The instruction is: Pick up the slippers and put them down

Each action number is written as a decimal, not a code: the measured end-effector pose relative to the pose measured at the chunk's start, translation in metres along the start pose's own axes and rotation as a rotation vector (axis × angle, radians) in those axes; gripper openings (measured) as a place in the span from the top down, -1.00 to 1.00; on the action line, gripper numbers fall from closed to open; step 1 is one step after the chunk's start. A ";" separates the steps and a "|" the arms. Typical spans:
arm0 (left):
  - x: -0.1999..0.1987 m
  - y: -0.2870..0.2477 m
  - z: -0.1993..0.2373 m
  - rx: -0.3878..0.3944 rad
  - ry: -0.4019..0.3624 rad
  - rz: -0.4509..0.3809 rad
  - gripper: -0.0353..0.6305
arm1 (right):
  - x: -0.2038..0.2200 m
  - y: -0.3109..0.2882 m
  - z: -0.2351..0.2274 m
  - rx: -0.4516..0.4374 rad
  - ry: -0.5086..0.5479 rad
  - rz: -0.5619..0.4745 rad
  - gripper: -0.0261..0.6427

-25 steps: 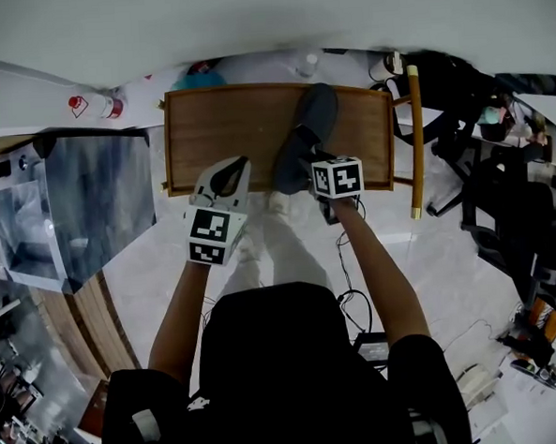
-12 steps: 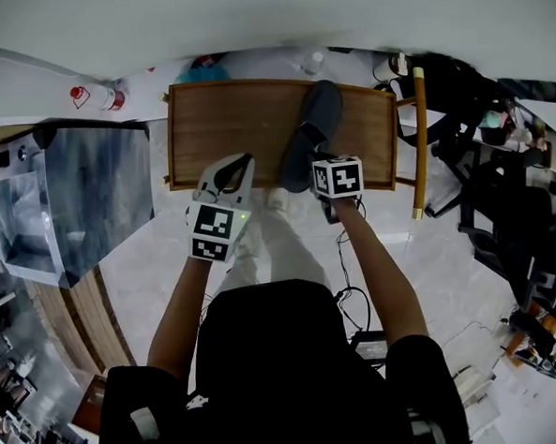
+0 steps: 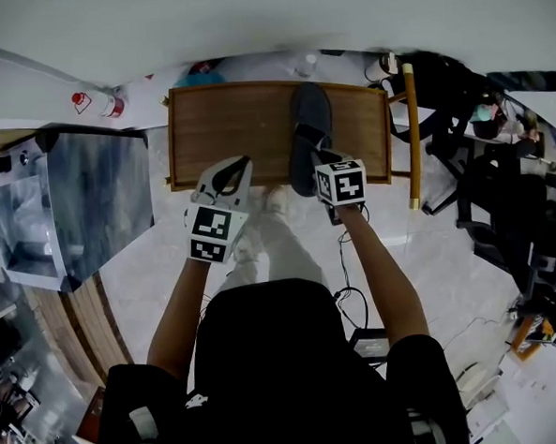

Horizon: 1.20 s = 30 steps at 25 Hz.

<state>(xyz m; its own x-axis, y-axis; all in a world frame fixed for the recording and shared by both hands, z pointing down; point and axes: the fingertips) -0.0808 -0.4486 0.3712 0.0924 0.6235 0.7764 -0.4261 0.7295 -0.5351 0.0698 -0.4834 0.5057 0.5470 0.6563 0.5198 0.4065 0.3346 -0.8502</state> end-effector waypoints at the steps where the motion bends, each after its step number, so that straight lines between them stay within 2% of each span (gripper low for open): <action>1: 0.000 0.002 -0.002 0.005 -0.003 -0.001 0.87 | -0.001 0.004 0.001 0.005 0.001 -0.010 0.89; 13: -0.002 0.042 -0.028 0.069 -0.050 -0.040 0.87 | -0.007 0.072 0.026 0.079 0.041 -0.106 0.89; 18: 0.009 0.069 -0.046 0.115 -0.071 0.001 0.87 | -0.006 0.106 0.049 0.090 0.063 -0.160 0.89; 25: 0.003 0.105 -0.061 0.144 -0.129 -0.069 0.87 | -0.016 0.148 0.086 0.115 0.104 -0.242 0.89; 30: 0.008 0.131 -0.067 0.155 -0.168 -0.088 0.87 | -0.022 0.177 0.110 0.133 0.143 -0.293 0.89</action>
<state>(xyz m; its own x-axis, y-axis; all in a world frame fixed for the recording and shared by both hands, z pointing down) -0.0758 -0.3290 0.2849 -0.0104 0.4943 0.8692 -0.5576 0.7187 -0.4154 0.0495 -0.3647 0.3343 0.5220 0.4208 0.7419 0.4681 0.5858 -0.6616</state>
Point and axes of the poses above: the fingertips, and each gripper's own axes: y backward along the fingers, z to its left, x out of its underside, and after that the axes turned 14 degrees about y, right-handed
